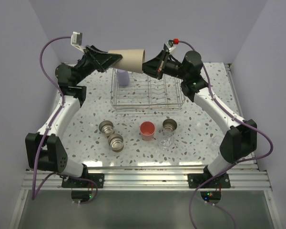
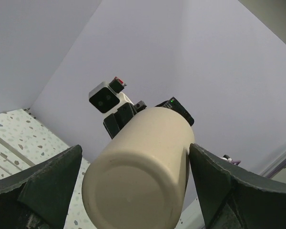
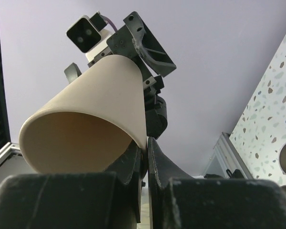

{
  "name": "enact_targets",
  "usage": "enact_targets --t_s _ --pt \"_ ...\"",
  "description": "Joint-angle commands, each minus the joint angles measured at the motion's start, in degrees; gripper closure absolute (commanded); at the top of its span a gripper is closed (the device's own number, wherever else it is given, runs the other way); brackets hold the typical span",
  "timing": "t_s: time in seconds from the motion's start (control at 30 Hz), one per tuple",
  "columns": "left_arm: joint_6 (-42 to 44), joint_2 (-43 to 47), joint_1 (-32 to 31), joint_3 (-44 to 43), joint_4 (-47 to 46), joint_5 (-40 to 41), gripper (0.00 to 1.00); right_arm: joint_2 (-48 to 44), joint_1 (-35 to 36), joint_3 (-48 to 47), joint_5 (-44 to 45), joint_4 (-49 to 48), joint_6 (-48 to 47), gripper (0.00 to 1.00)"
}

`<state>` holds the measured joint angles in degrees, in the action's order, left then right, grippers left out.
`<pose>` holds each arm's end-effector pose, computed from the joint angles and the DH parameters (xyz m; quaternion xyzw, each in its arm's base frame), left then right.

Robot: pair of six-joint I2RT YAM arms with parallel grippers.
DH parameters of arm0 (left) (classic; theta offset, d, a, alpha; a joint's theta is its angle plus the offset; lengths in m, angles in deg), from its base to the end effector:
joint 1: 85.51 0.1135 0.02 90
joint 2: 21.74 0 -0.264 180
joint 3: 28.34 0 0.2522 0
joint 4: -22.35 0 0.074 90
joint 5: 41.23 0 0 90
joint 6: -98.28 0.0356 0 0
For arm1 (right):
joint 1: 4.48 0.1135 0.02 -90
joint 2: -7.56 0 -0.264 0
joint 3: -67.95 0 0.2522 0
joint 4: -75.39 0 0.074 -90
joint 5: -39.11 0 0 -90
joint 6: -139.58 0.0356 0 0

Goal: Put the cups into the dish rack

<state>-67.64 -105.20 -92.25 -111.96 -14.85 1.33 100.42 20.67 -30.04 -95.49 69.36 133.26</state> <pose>0.3148 -0.0636 0.4360 0.0664 0.5389 -0.6759 0.4984 0.3350 0.1849 0.4190 0.0315 0.6558 0.7215 0.2200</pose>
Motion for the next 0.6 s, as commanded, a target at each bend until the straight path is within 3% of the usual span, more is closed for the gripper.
enact_targets --t_s 0.0,0.07,0.17,0.43,0.5,0.57 --pt "-0.5 0.1 0.4 -2.1 -2.1 2.2 0.04 -2.7 0.5 -0.4 -1.7 -0.1 -2.2 1.0" --pt "-0.5 0.2 0.4 -2.1 -1.9 2.0 0.16 -2.4 0.5 -0.5 -1.4 -0.2 -2.2 1.0" --pt "0.2 0.5 0.4 -2.1 -0.5 1.8 0.24 -1.5 0.4 -1.3 -1.1 -1.0 -1.8 1.0" --pt "-0.6 0.8 0.4 -1.4 -0.7 1.3 0.05 0.9 0.5 -3.8 0.1 -2.9 -0.9 1.0" --pt "-1.6 0.6 0.4 -1.2 -1.5 1.2 0.06 1.6 0.4 -3.9 0.2 -3.7 -0.5 1.0" --pt "-2.0 0.3 0.4 -1.2 -2.3 1.0 0.16 2.1 0.5 -3.5 0.2 -4.9 0.3 1.0"
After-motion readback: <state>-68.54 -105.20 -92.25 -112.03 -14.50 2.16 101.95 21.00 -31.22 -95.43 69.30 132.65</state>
